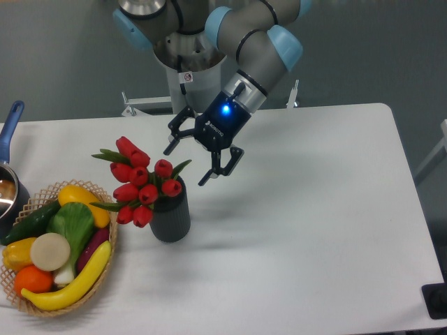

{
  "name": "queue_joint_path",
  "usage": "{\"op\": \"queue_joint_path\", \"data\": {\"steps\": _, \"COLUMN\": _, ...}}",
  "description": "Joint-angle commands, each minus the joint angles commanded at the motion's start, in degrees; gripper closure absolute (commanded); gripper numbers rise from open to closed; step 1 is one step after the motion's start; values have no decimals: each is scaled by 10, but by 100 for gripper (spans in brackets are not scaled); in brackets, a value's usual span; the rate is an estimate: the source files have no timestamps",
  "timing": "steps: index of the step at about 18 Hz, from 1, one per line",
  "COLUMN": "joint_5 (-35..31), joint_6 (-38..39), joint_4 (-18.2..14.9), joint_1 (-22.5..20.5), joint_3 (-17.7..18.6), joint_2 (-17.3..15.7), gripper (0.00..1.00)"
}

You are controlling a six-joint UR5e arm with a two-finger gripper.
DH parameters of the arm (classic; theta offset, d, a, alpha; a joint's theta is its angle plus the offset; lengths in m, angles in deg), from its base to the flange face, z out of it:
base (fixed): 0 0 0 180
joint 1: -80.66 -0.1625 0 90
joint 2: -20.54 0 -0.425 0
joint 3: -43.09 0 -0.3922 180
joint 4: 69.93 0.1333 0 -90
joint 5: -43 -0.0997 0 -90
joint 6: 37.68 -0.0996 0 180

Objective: Pick up the flowers from the vase
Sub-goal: 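Lower the gripper around the tulip stems and close it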

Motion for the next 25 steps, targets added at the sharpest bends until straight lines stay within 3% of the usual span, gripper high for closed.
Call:
{"op": "queue_joint_path", "data": {"steps": 11, "joint_5": 8, "joint_6": 1, "joint_4": 20, "joint_1": 55, "joint_3": -34, "joint_2": 52, "gripper": 3}}
{"op": "queue_joint_path", "data": {"steps": 12, "joint_5": 8, "joint_6": 1, "joint_4": 20, "joint_1": 60, "joint_3": -34, "joint_2": 52, "gripper": 22}}
{"op": "queue_joint_path", "data": {"steps": 17, "joint_5": 9, "joint_6": 1, "joint_4": 20, "joint_1": 62, "joint_3": -39, "joint_2": 50, "gripper": 90}}
{"op": "queue_joint_path", "data": {"steps": 21, "joint_5": 13, "joint_6": 3, "joint_4": 20, "joint_1": 58, "joint_3": -40, "joint_2": 44, "gripper": 100}}
{"op": "queue_joint_path", "data": {"steps": 25, "joint_5": 34, "joint_6": 18, "joint_4": 19, "joint_1": 54, "joint_3": -45, "joint_2": 29, "gripper": 100}}
